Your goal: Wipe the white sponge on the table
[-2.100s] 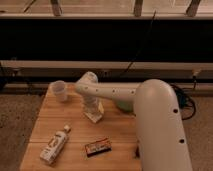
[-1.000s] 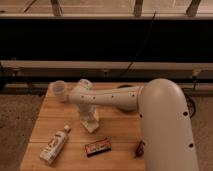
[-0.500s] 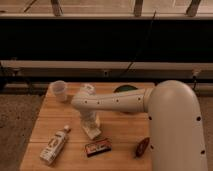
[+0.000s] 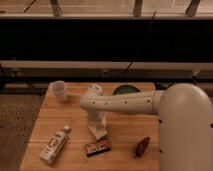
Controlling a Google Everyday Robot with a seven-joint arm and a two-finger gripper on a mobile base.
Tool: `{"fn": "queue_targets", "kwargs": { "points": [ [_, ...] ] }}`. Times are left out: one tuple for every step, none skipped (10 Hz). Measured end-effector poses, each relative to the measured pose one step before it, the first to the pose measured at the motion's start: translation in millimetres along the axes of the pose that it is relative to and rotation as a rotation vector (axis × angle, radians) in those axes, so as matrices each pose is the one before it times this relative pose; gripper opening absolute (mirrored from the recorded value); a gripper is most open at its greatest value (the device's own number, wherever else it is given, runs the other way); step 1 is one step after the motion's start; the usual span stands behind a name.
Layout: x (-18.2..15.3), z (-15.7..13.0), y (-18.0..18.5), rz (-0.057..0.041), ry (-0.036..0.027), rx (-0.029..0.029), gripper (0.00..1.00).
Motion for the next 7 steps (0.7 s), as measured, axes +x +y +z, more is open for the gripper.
{"fn": "queue_targets", "kwargs": {
  "points": [
    [2.32, -1.59, -4.69, 0.00886, 0.0046, 0.00172, 0.0],
    [4.39, -2.23, -0.41, 0.01235, 0.00259, -0.00132, 0.0],
    [14.13, -2.89, 6.52, 0.01988, 0.01158, -0.00812, 0.0],
    [10.76, -1.72, 5.17, 0.00897, 0.00757, -0.00824, 0.0],
    [8.62, -1.99, -1.04, 0.00411, 0.00468, -0.00052, 0.0],
    [12.19, -1.71, -3.42, 0.00089, 0.00342, -0.00692, 0.0],
    [13.32, 0.04, -4.11, -0.0025, 0.00815, -0.00581, 0.0]
  ]
}}
